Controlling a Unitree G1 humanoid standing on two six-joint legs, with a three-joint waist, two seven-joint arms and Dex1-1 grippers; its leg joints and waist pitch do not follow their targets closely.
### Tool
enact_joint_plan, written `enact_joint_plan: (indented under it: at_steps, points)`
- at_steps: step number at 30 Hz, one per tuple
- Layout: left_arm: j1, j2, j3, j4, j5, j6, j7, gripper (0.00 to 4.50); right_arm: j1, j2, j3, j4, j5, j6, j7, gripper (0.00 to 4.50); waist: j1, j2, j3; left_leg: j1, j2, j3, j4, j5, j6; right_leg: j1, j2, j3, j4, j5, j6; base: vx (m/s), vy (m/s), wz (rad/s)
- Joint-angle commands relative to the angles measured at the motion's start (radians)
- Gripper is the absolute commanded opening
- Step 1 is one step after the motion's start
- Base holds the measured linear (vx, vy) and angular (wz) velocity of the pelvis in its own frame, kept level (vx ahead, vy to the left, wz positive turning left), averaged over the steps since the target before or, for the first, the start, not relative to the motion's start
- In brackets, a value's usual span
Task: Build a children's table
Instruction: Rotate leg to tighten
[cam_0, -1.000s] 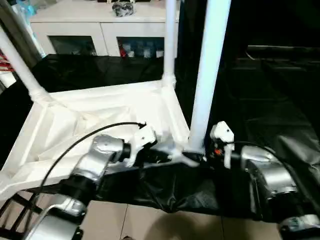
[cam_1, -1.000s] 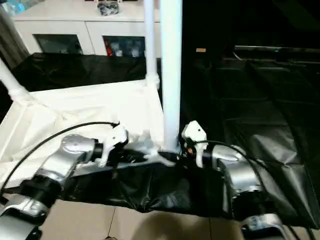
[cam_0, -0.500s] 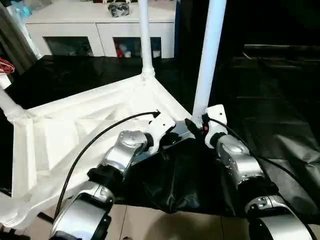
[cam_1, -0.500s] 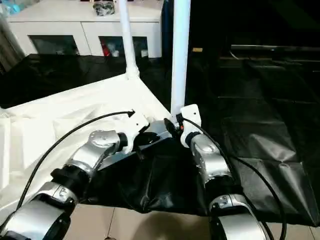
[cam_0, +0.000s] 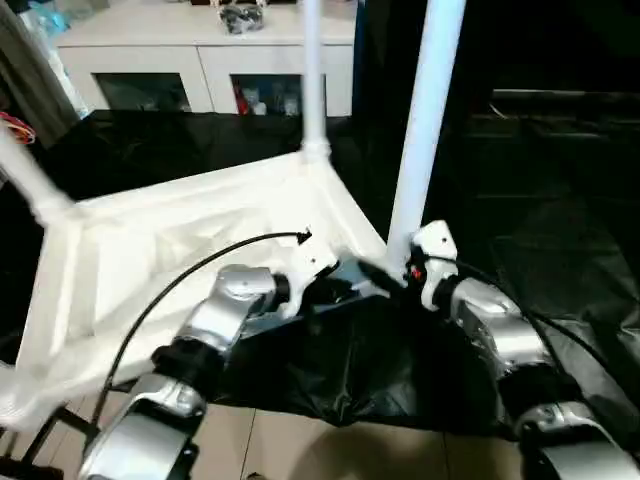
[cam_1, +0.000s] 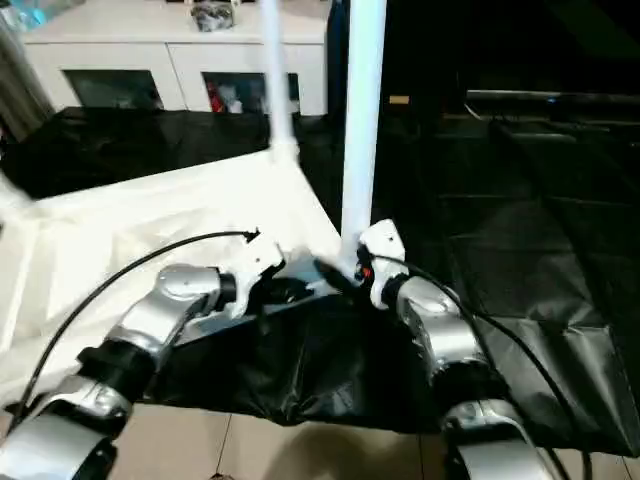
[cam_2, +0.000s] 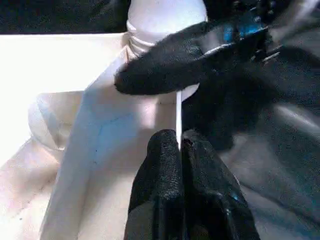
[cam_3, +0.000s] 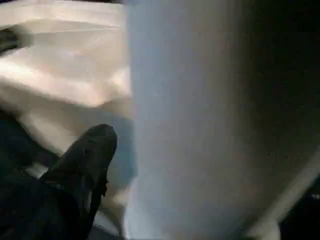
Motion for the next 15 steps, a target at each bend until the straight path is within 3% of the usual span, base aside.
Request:
enact_joint_plan:
  at_steps: [1,6,8,15]
  points:
    - [-0.001,0.006,0.002,-0.054,-0.051,-0.042,-0.052,0.00,0.019,-0.018,0.035,-0.045,0.013,0.009,0.102,4.04,0.001,-0.018,-0.066,0.013,0.037,-0.005,-0.071,-0.245,0.094,0.055,-0.054,0.043,-0.072,-0.269,-0.221,0.000,0.000,0.00]
    - [0.019,0.056,-0.003,-0.096,-0.069,-0.029,-0.150,0.00,0.059,-0.084,0.068,-0.130,0.053,0.053,0.279,4.04,0.003,-0.019,-0.068,0.011,0.037,-0.005,-0.069,-0.229,0.102,0.056,-0.055,0.044,-0.069,-0.240,-0.232,0.000,0.000,0.00]
    - [0.024,0.073,-0.004,-0.110,-0.079,-0.017,-0.184,0.00,0.067,-0.102,0.075,-0.154,0.065,0.074,0.322,3.69,0.002,-0.021,-0.069,0.009,0.037,-0.005,-0.069,-0.215,0.105,0.055,-0.053,0.044,-0.066,-0.225,-0.237,0.000,0.000,0.00]
    - [0.030,0.095,-0.010,-0.125,-0.085,-0.005,-0.228,0.00,0.070,-0.115,0.081,-0.174,0.074,0.093,0.359,3.29,0.004,-0.021,-0.068,0.011,0.036,-0.005,-0.069,-0.217,0.093,0.054,-0.055,0.044,-0.069,-0.252,-0.233,0.000,0.000,0.00]
